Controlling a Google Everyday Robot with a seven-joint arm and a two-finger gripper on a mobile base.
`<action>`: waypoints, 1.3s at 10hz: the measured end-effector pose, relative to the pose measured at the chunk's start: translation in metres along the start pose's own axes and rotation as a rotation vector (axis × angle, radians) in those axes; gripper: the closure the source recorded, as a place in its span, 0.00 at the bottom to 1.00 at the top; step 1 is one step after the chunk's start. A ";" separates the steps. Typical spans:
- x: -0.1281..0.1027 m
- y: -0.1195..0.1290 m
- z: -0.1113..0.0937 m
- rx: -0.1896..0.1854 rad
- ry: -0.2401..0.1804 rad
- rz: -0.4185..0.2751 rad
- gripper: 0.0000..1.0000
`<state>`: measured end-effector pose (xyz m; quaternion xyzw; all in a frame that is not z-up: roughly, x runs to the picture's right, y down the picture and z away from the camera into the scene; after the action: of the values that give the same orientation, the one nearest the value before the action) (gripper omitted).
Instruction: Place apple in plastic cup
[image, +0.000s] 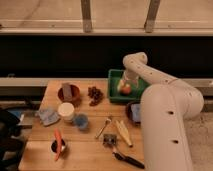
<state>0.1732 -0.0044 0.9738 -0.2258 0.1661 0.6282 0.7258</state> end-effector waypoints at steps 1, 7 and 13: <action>0.001 0.001 0.006 -0.012 0.009 0.010 0.24; 0.003 0.010 0.015 -0.097 -0.006 0.022 0.80; 0.014 0.020 -0.075 -0.078 -0.078 -0.056 1.00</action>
<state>0.1592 -0.0303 0.9010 -0.2337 0.1065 0.6219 0.7398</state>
